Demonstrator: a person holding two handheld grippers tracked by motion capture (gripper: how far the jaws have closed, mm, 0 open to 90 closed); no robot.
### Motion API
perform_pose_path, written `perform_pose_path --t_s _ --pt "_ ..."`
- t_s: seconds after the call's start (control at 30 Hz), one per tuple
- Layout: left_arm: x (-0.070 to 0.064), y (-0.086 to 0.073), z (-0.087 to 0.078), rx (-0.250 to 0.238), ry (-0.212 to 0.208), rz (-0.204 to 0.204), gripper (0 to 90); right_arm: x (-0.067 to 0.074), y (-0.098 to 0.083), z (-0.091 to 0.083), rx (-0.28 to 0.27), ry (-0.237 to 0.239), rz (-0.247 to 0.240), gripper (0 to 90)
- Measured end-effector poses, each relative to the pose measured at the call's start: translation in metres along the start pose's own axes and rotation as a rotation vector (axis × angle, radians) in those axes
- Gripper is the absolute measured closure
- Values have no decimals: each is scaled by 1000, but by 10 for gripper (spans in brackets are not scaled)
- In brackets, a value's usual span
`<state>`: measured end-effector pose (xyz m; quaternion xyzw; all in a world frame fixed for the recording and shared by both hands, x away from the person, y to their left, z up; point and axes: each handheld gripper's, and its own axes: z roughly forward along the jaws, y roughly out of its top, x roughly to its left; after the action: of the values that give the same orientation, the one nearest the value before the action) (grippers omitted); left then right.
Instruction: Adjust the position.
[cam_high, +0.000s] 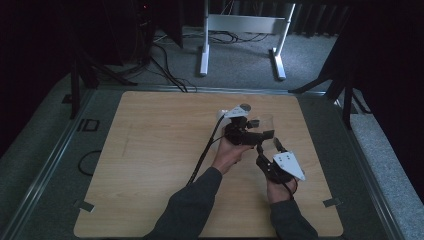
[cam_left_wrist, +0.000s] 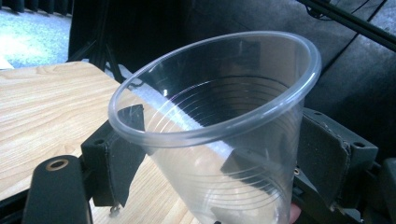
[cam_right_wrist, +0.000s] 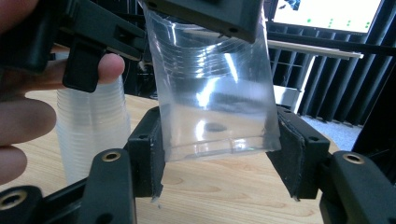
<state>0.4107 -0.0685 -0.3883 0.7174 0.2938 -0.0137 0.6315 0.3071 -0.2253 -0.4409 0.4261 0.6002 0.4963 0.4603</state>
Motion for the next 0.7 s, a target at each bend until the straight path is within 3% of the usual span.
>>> perform_pose_path --t_s 0.23,0.47,0.7 --pt "-2 1 -1 -25 8 10 220 0 1 -1 -4 1 -1 417" --pt "-2 1 0 -21 10 11 247 0 -1 0 4 3 -1 415" --pt "-5 1 -1 -27 22 38 266 -1 0 1 13 12 -1 408"
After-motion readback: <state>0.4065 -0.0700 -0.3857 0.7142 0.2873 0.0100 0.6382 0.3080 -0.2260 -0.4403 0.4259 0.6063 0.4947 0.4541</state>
